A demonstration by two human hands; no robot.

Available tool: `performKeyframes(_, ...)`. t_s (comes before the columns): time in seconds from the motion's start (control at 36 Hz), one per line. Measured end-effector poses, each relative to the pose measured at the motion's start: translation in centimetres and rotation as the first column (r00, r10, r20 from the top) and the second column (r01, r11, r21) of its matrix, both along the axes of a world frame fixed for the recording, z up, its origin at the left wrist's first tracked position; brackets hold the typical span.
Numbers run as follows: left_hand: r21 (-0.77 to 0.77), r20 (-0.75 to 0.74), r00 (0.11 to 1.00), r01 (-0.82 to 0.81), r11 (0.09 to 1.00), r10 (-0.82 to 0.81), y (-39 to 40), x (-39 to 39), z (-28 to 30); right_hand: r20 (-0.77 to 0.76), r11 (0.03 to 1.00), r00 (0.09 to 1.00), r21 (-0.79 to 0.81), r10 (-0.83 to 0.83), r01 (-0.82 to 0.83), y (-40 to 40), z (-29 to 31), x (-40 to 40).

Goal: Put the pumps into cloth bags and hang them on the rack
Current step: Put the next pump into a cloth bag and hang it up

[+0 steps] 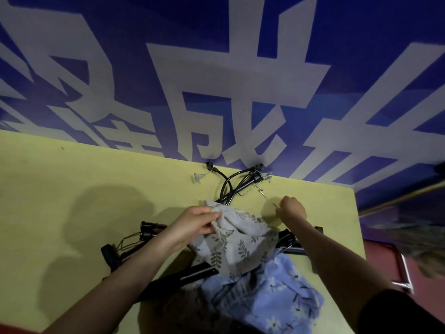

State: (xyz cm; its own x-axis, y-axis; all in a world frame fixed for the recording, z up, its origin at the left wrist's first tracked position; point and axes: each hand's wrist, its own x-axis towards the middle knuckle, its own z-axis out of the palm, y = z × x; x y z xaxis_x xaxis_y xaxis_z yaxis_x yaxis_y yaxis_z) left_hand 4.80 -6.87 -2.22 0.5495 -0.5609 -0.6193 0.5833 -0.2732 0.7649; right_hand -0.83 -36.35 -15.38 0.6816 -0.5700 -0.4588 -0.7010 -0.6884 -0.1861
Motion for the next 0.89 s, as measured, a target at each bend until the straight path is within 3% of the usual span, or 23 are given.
performKeyframes(0.25,-0.154,-0.326,0.941,-0.151,0.976,0.094,0.0,0.6,0.0,-0.137,0.995,0.988,-0.063,0.070,-0.079,-0.3,-0.8,0.0)
performKeyframes(0.31,-0.197,-0.395,0.912,-0.201,0.959,0.110,-0.2,0.4,0.3,-0.073,0.999,0.997,0.003,-0.039,0.040,-0.2,-0.7,0.0)
performKeyframes(0.36,-0.229,-0.430,0.895,-0.239,0.944,0.122,-0.3,-0.1,0.7,0.113,0.974,0.972,0.117,-0.205,0.192,0.3,0.4,-0.1)
performKeyframes(0.44,-0.235,-0.437,0.891,-0.249,0.940,0.126,-0.5,-1.0,1.4,0.495,0.896,0.763,0.366,-0.415,0.250,2.7,4.1,-0.6)
performKeyframes(0.5,-0.238,-0.426,0.896,-0.242,0.941,0.123,-0.3,-1.9,2.0,0.626,0.817,0.595,0.569,-0.504,0.094,5.6,7.8,-1.7)
performKeyframes(0.56,-0.256,-0.407,0.906,-0.233,0.938,0.114,-0.1,-2.8,2.4,0.665,0.723,0.529,0.678,-0.527,-0.132,8.4,10.8,-3.5)
performKeyframes(0.64,-0.257,-0.373,0.918,-0.238,0.936,0.131,0.4,-4.3,2.7,0.665,0.584,0.606,0.722,-0.436,-0.372,12.0,13.0,-6.7)
performKeyframes(0.72,-0.223,-0.327,0.929,-0.253,0.942,0.172,1.2,-5.7,2.7,0.586,0.517,0.756,0.761,-0.291,-0.391,14.0,12.7,-8.9)
performKeyframes(0.78,-0.193,-0.290,0.932,-0.282,0.940,0.220,1.9,-6.7,2.9,0.520,0.520,0.830,0.774,-0.199,-0.361,14.5,12.1,-9.9)
performKeyframes(0.89,-0.196,-0.277,0.893,-0.413,0.890,0.354,3.7,-8.7,3.1,0.418,0.630,0.905,0.683,0.076,-0.369,14.7,11.3,-11.6)
